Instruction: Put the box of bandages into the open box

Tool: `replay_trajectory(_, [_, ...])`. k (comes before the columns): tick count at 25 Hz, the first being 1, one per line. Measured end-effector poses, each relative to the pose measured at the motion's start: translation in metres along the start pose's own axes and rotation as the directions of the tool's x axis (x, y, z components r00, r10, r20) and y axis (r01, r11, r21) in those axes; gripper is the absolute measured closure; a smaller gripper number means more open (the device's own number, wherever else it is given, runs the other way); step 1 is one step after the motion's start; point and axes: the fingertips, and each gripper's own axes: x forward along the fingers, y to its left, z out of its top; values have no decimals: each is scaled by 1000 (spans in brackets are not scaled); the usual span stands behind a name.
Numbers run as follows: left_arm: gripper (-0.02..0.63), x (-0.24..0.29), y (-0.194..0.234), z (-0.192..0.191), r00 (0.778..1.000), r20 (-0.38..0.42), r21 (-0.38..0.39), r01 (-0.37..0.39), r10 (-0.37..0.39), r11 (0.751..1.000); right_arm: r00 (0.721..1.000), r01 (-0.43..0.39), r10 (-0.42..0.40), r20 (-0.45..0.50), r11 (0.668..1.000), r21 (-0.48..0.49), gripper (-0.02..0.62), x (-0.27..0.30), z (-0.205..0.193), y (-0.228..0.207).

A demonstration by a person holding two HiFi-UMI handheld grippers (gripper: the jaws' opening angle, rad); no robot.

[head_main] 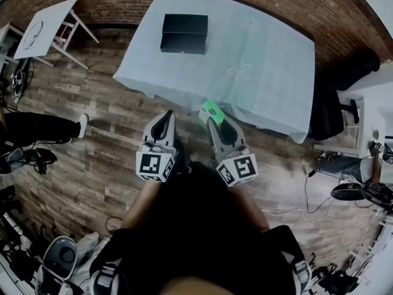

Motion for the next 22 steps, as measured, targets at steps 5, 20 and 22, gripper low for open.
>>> replay_trajectory(5, [572,42,19,11,999,10,3,41,-42,999,1000,28,-28,3,1000,-1,491,27,6,-14])
replay_trajectory(20, [572,130,102,40,992,10,-13,123,-123,992,996,94,-94,-7,996,-12,491,141,17,-34])
replay_trajectory(22, [572,136,114,41,991,8,-19,131,-130,991,994,107,-107,-7,994,-10,491,153,16,-35])
